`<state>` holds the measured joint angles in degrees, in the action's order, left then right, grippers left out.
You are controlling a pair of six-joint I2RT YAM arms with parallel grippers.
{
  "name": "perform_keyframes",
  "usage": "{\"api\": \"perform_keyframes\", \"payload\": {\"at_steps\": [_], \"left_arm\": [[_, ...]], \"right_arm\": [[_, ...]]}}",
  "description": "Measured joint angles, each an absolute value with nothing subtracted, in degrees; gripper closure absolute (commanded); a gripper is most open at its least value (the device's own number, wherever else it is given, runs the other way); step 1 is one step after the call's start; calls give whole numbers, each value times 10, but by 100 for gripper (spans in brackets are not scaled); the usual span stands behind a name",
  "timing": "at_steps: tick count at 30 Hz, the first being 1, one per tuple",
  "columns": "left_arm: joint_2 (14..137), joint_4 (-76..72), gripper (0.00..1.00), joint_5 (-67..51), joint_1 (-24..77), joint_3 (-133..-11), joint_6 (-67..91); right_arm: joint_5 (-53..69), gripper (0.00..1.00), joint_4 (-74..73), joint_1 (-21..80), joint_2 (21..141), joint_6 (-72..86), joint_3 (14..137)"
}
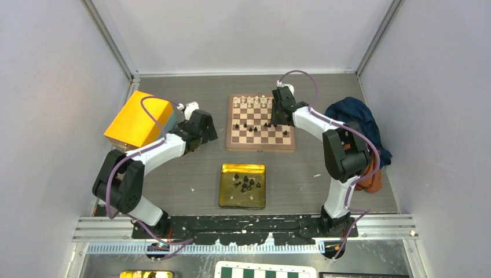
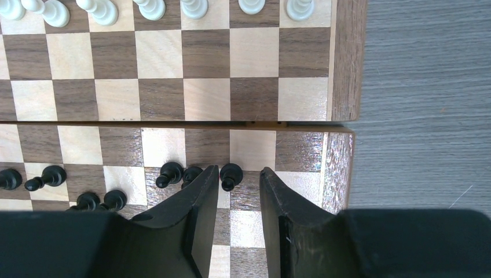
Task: Set up the chess pieces on the board
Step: Pick up the chess piece from the chessboard.
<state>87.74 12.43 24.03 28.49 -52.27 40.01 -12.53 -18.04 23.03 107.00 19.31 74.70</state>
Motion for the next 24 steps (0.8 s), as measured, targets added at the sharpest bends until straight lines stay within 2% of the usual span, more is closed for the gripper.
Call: {"api": "perform_keyframes", "payload": {"at_steps": [18,22,24], "left_arm": [[880,124,19,241,285,-523,400],[880,124,19,241,285,-523,400],[880,124,19,241,285,-523,400]], "right_arm": [[-119,70,-180,232,1082,193,747],[-118,74,-180,232,1083,194,747],[-118,80,-180,232,1084,194,747]]}}
